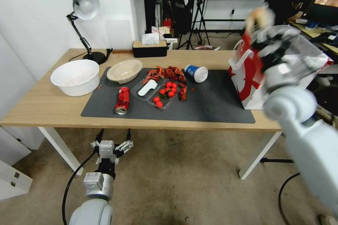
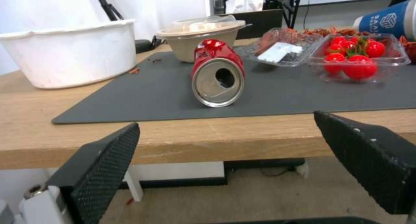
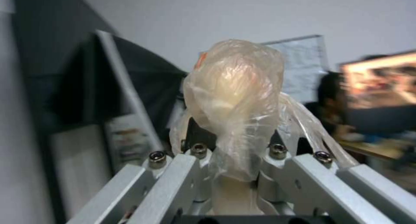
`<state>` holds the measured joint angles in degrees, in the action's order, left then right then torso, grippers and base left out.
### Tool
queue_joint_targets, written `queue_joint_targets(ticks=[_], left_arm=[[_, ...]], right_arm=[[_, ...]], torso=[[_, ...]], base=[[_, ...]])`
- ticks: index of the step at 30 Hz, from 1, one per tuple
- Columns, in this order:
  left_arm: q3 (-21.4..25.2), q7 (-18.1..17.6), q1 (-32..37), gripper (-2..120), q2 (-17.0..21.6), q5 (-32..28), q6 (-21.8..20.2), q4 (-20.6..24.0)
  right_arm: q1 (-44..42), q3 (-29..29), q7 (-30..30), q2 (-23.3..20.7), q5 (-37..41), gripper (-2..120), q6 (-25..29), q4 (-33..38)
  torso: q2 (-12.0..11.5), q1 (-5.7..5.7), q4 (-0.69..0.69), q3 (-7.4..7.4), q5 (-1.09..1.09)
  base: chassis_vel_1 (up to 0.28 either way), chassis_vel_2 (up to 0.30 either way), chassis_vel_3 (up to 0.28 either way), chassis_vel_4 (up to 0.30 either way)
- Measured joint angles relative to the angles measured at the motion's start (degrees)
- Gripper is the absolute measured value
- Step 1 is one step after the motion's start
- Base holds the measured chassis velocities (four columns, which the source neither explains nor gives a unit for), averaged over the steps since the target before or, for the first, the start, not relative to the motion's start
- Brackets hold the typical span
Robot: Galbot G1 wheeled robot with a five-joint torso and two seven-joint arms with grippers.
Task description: Pick up the trash from the table and place it into the takeout bag.
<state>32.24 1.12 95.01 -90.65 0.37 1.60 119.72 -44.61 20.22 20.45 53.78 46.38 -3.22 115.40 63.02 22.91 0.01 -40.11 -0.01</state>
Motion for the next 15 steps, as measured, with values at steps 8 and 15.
queue_joint_targets(ticks=[8, 15], left_arm=[[-0.07, 0.01, 0.23, 100, -0.17, 0.1, 0.16, 0.33], [-0.13, 0.01, 0.64, 100, -0.25, 0.97, 0.65, 0.58]], right_arm=[[7.11, 3.09, 8.66, -3.7, 1.01, 7, -6.05, -7.16], [10.17, 2.97, 20.5, -2.73, 5.64, 32, -17.2, -12.4]], torso=[[0.01, 0.02, -0.01, 0.0, 0.03], [0.0, 0.01, -0.01, 0.0, 0.02]], base=[[0.0, 0.0, 0.0, 0.0], [0.0, 0.0, 0.0, 0.0]])
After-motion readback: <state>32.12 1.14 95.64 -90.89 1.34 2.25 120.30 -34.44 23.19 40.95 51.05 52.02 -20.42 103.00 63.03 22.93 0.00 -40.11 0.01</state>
